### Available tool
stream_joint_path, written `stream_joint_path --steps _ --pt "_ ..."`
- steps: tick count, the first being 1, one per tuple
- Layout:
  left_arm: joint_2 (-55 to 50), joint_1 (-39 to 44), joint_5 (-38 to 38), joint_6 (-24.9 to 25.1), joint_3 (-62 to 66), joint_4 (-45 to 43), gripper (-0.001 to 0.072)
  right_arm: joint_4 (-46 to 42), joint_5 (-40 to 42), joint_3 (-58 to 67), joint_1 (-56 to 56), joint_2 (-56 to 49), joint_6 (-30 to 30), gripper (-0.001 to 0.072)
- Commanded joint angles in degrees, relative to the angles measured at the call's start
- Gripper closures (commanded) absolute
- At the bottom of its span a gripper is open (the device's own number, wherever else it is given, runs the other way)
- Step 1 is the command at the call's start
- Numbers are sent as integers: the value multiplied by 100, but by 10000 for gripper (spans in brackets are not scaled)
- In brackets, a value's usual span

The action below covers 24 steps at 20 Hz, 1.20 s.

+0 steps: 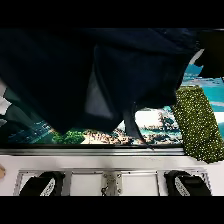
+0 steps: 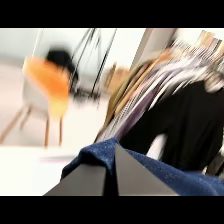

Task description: Fold the clothes and pants, and hang the long-sleeved shirts on hangers.

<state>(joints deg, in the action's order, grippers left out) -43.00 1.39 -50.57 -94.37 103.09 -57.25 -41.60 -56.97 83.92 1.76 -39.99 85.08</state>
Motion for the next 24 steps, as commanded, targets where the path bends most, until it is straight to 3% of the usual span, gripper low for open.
stream_joint_path --steps 1,4,9,12,16,20,24 --pt "328 -7 17 2 256 -109 703 -229 -807 138 4 439 1390 665" --pt "46 -11 20 -216 -238 -323 703 -560 -1775 -109 -9 321 2345 665" --pt "-1862 247 157 -295 -1038 -262 703 -1167 -1554 -1600 -345 -470 2465 664" --pt "-3563 557 267 -291 -326 -264 703 -1613 -988 -1919 -407 -1659 2413 664" --pt "-5569 743 -614 -302 1637 -264 703 -1663 -256 -1674 -352 -3045 2028 664" --pt "-5637 566 -800 -662 1207 -254 702 -2271 -216 -1237 -352 -3331 1987 664" --pt "-4572 435 -911 -339 -457 -278 702 -3093 -555 -1187 -382 -2894 1985 664"
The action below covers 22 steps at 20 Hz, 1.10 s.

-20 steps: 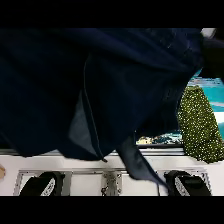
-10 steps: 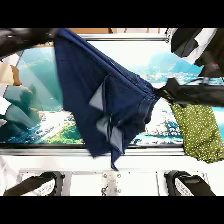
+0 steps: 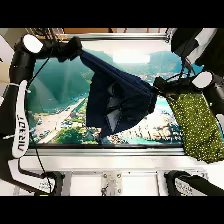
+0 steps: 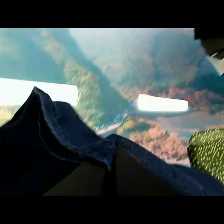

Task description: Fold the clothes and pants, and hang the long-sleeved shirts on hangers.

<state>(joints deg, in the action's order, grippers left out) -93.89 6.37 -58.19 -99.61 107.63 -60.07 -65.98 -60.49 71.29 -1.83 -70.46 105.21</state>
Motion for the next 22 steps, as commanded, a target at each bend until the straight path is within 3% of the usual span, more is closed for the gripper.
stream_joint_path --steps 1,6,10,16,22 --pt "839 -31 -127 260 -1427 -7 703 -872 -415 59 -52 243 -50 664" --pt "2247 162 820 275 -4636 -33 702 -1143 -898 -715 -280 396 -308 664" --pt "2492 470 1707 278 -6363 26 702 -1145 -822 -1676 -678 396 -302 664" --pt "1790 1036 2076 273 -6649 22 702 -1250 42 -2743 -754 382 4 664" --pt "1698 953 2031 271 -6610 17 702 -1196 466 -2933 -754 385 0 656"
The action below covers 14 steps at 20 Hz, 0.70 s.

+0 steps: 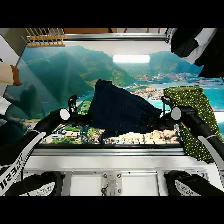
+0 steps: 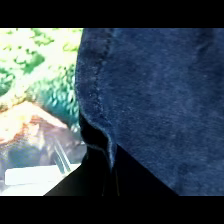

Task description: Fold the clothes and pants, and hang the long-sleeved shirts on hangers.

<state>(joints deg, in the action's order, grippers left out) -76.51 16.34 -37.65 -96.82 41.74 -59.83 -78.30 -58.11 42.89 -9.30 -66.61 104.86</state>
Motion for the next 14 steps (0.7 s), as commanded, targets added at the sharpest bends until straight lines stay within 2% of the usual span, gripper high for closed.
stream_joint_path --steps 1,2,3,4,5,6,9,11,13,14 --pt "-39 -103 -120 -9 -20 -7 702 57 240 -92 -7 0 37 655" --pt "-28 -166 -225 -9 -20 2 701 120 240 -87 -7 11 33 653" --pt "44 -243 -302 13 -20 -17 589 160 238 -61 -7 42 13 603" --pt "181 -326 -337 57 -20 -9 307 245 197 -7 -4 111 -107 319" --pt "396 -411 -365 105 -20 -13 197 310 109 85 -2 225 -234 53" --pt "686 -533 -420 153 -20 -13 204 345 -72 223 7 378 -337 8" --pt "1591 -866 -632 153 -20 -15 205 393 -846 765 328 966 -782 8" --pt "2081 -929 -791 146 -20 -15 205 433 -1176 931 918 1202 -1073 8" --pt "2387 -863 -863 142 -20 7 211 914 -1381 901 1703 1165 -1585 8" --pt "2485 -776 -863 142 -20 4 327 1346 -1386 822 2118 1082 -1963 8"
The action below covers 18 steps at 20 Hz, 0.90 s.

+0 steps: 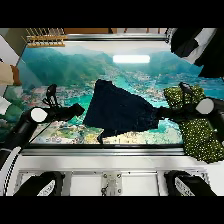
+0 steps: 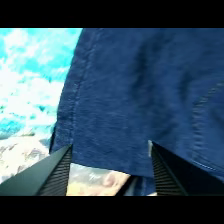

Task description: Fold the clothes and pants, and hang the long-sleeved shirts on hangers.

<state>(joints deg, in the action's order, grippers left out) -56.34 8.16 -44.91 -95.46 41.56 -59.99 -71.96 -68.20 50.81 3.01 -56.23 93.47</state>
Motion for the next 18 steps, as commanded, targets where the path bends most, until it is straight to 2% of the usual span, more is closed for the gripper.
stream_joint_path --steps 1,2,6,10,13,18 --pt "557 155 -111 7 -2 17 526 1147 -273 -70 1231 -61 -1104 7" --pt "614 278 -37 7 -2 20 696 1580 -122 -199 1545 -203 -1394 5" --pt "704 835 234 -26 -2 4 701 2907 179 -625 2358 -1263 -2511 -4" --pt "686 1043 291 -227 -2 9 702 4048 131 -627 2286 -2459 -3585 -3" --pt "686 1043 291 -433 -2 4 702 4266 157 -627 2024 -2962 -3788 -3" --pt "686 1043 291 -446 -2 7 702 4529 651 -627 1327 -3217 -3823 -3"
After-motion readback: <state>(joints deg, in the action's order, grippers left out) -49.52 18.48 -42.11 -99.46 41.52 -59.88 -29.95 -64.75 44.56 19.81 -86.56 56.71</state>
